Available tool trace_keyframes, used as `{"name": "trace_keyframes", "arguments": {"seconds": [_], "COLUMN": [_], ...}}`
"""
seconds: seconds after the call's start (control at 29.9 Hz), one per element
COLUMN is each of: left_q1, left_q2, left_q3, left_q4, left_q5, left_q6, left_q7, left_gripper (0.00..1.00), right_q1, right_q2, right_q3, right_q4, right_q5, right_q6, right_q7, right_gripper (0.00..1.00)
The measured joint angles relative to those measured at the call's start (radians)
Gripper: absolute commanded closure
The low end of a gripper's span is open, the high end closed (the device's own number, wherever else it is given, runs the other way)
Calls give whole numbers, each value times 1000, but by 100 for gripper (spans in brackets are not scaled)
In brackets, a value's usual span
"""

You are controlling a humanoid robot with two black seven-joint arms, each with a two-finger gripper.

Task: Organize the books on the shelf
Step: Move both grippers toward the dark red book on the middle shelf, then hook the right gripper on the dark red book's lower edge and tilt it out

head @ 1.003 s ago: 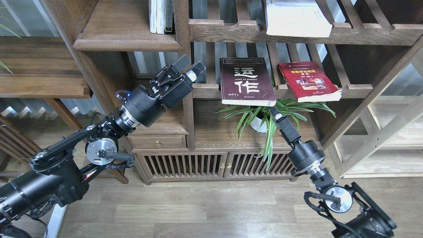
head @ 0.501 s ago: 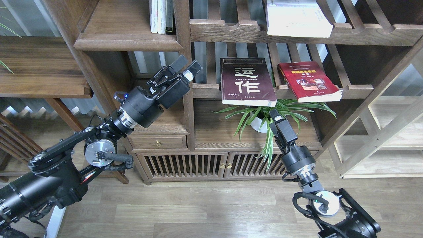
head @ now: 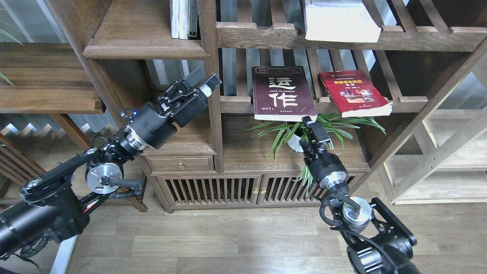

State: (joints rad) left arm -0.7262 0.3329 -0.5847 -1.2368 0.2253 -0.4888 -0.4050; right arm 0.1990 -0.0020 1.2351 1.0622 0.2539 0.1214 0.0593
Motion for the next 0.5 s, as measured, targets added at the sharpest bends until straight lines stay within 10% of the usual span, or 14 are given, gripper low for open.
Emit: {"name": "trace_keyframes", "arguments": {"seconds": [0.5], "left_q1": [25], "left_q2": [19], "left_q3": [-1], "left_q4": [-7], "left_q5": [29], "left_q6": [0], "left_q7": [0], "left_gripper": [1], "right_q1": [120], "right_q2": [2], "right_q3": [1], "right_q4": [-23], "right_q5": [5], "right_q6": [-223], "right_q7": [7], "right_gripper": [1]}}
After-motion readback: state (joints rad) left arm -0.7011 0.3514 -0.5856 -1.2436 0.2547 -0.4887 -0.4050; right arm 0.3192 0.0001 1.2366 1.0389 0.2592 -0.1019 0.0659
